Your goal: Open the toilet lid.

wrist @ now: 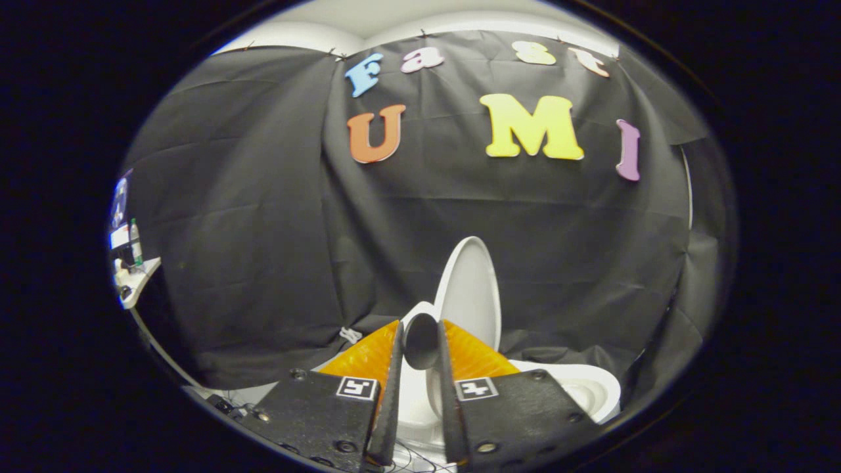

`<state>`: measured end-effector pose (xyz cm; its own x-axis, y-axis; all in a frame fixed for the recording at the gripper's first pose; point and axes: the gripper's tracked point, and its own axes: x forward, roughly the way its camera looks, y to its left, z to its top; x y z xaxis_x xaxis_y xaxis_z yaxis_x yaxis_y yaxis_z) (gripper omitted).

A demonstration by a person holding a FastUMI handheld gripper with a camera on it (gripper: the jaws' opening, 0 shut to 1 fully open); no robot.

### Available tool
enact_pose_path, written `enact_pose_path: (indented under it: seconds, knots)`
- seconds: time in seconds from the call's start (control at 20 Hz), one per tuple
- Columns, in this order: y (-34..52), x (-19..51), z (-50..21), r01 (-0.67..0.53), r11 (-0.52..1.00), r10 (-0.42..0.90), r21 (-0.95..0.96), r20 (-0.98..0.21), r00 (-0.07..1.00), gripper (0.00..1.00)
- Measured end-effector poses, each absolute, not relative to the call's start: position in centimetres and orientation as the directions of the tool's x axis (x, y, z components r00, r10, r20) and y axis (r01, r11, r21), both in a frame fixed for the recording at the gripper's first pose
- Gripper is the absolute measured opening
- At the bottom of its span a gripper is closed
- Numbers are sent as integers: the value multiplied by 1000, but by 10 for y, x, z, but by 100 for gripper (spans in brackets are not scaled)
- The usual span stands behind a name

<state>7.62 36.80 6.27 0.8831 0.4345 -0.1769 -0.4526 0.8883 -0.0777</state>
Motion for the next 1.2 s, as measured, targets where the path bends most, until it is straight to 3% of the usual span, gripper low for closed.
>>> enact_pose_path:
  seconds: [0.2, 0.35, 0.7, 1.05, 1.2]
  knots:
    - [342, 67, 111, -381, 912, 385, -150, -2, 923, 89]
    - [319, 48, 132, -367, 923, 378, -117, 97, 921, 100]
    - [208, 9, 177, -283, 959, 279, -18, 238, 930, 100]
    - [87, 2, 165, -128, 991, 117, 30, 251, 961, 100]
    - [45, 3, 137, -60, 998, 52, 32, 205, 977, 100]
